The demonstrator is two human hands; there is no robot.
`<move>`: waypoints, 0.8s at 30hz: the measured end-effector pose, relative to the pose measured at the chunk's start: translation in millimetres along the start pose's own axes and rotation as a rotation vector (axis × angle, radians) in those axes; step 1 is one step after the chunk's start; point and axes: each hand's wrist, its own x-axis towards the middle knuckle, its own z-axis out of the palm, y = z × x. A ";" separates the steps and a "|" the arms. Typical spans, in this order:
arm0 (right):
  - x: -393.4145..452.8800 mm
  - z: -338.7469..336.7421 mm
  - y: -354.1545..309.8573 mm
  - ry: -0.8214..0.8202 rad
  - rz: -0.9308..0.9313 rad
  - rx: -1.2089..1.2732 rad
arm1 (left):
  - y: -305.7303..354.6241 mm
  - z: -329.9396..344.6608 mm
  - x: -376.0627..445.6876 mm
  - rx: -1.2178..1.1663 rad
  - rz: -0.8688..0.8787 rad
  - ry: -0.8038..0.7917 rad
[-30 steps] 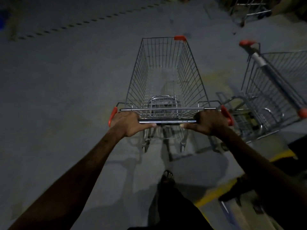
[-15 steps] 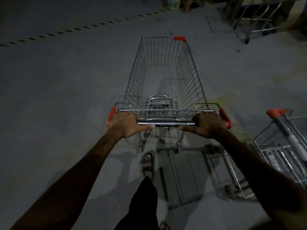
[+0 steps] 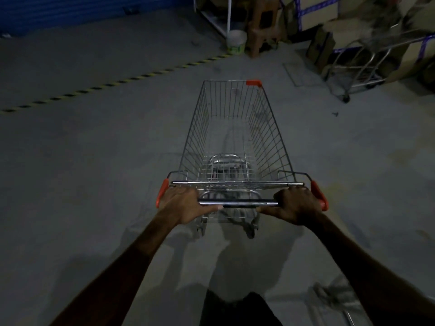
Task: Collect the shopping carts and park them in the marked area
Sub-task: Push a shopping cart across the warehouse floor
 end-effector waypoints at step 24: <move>643.0 -96.2 184.2 0.094 -0.095 0.009 | -146.3 -193.6 596.0 -0.017 -0.129 -0.004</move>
